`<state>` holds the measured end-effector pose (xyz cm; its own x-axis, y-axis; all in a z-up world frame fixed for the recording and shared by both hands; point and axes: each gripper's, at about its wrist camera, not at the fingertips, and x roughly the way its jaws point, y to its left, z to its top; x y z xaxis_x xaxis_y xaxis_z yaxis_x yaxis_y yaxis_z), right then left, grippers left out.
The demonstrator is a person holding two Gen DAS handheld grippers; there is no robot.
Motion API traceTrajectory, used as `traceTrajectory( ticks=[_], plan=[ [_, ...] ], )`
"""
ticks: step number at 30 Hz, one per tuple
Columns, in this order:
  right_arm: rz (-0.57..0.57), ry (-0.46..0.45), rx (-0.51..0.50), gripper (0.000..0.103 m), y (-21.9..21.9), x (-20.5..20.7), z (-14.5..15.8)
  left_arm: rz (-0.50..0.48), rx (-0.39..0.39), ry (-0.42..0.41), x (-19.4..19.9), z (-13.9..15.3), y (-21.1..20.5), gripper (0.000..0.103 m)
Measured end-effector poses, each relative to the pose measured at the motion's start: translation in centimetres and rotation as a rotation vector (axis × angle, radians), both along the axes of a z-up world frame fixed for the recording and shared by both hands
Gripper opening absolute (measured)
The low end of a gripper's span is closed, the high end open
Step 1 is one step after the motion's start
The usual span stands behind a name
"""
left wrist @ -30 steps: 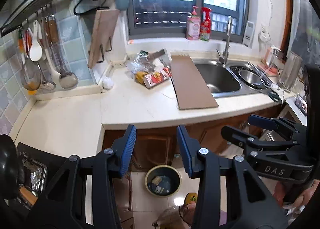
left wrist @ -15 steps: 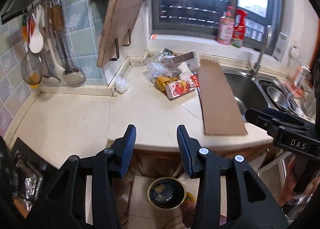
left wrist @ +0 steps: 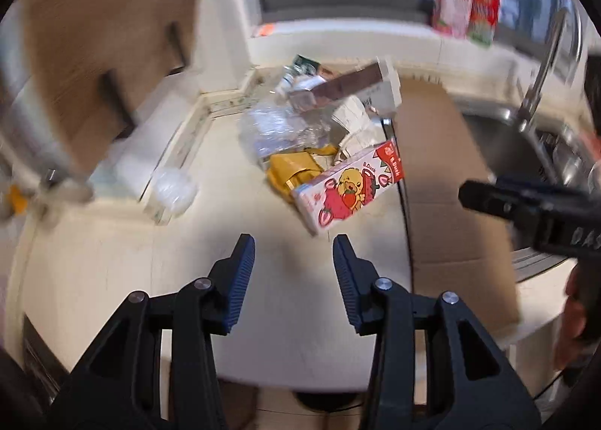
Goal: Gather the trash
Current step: 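Raise both open tools back up toward the counter trash pile, then grasp the B.Duck carton with the left tool while the right tool grasps crumpled white paper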
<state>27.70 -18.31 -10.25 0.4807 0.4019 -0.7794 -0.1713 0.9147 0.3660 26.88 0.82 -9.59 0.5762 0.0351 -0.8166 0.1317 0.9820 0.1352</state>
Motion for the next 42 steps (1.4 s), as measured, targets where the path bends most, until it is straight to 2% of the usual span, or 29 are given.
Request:
traceTrajectory(
  ticks=[5, 9, 12, 16, 22, 27, 35, 42],
  plan=[
    [-0.052, 0.06, 0.052, 0.082, -2.6, 5.7, -3.4, -0.143, 0.134, 0.046, 4.9, -3.3, -4.1, 0.041],
    [-0.092, 0.109, 0.087, 0.082, -4.3, 8.7, -5.9, -0.204, 0.189, 0.077, 7.5, -4.6, -5.5, 0.041],
    [-0.103, 0.132, 0.108, 0.082, -5.2, 10.0, -7.0, -0.235, 0.189, 0.128, 9.3, -5.2, -5.9, 0.042],
    [-0.116, 0.144, 0.13, 0.082, -6.4, 11.0, -8.3, -0.307, 0.137, 0.23, 11.6, -5.5, -6.3, 0.046],
    [-0.113, 0.159, 0.157, 0.082, -7.2, 12.4, -9.5, -0.402, 0.146, 0.362, 14.0, -7.5, -7.1, 0.046],
    [-0.109, 0.155, 0.159, 0.082, -7.2, 12.6, -9.8, -0.436, 0.189, 0.429, 15.2, -9.5, -7.5, 0.047],
    [-0.118, 0.164, 0.164, 0.082, -8.0, 11.4, -10.0, -0.465, 0.189, 0.461, 16.3, -10.8, -8.3, 0.062],
    [-0.111, 0.173, 0.168, 0.082, -7.9, 11.2, -10.5, -0.474, 0.225, 0.444, 15.8, -11.8, -9.4, 0.067]
  ],
)
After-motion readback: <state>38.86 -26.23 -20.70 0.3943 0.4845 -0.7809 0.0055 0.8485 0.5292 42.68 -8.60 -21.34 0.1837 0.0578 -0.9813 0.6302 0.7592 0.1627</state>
